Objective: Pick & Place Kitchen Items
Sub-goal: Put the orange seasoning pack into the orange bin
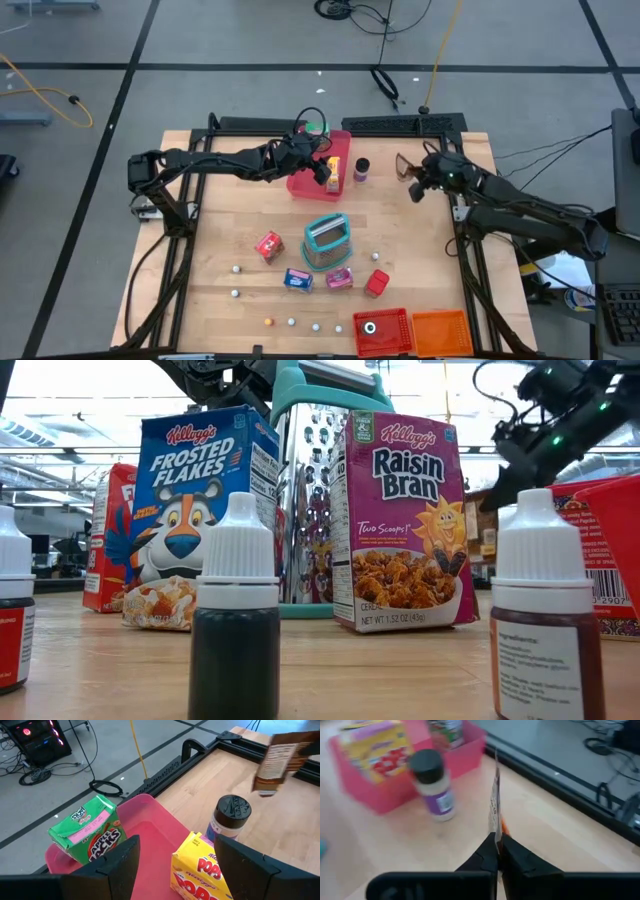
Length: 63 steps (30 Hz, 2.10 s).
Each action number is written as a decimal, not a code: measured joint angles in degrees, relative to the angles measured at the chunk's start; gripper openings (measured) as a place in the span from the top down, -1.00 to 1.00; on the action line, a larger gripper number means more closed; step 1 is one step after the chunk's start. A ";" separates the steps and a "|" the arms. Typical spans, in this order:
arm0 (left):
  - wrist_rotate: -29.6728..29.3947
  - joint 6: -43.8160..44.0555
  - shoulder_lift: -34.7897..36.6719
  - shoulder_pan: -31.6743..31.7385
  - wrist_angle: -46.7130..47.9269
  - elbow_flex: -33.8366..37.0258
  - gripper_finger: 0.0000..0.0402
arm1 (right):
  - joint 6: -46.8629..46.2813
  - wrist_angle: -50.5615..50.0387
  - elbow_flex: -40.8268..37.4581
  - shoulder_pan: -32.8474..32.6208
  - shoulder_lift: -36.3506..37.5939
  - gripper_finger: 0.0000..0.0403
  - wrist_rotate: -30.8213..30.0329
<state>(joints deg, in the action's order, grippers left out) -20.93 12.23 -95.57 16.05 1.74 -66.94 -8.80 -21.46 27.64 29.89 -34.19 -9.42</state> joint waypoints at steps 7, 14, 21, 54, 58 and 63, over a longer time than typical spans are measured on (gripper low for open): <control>0.00 0.00 0.00 -0.02 0.26 0.00 -0.28 | -2.56 -5.95 3.45 -8.65 4.63 1.00 1.94; 0.00 -0.01 0.00 -0.02 0.26 0.00 -0.28 | -6.30 -7.21 3.93 -18.19 7.95 1.00 6.32; 0.02 0.24 0.00 0.00 0.50 0.00 -0.28 | -9.48 -7.30 3.93 -29.33 8.86 1.00 9.73; -0.11 2.96 0.00 0.00 1.55 -0.02 -0.28 | -17.57 13.63 3.91 -91.08 -8.24 1.00 -5.29; -0.11 3.16 -0.02 -0.02 1.55 -0.02 -0.28 | -20.45 14.20 3.91 -95.35 -10.32 1.00 -10.26; -0.09 3.35 0.00 0.00 1.55 -0.01 -0.28 | -21.98 17.88 3.89 -99.49 -13.69 1.00 -14.05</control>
<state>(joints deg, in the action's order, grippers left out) -21.02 15.57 -95.57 16.05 3.29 -66.94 -30.78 -3.58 31.53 -69.61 -47.88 -23.47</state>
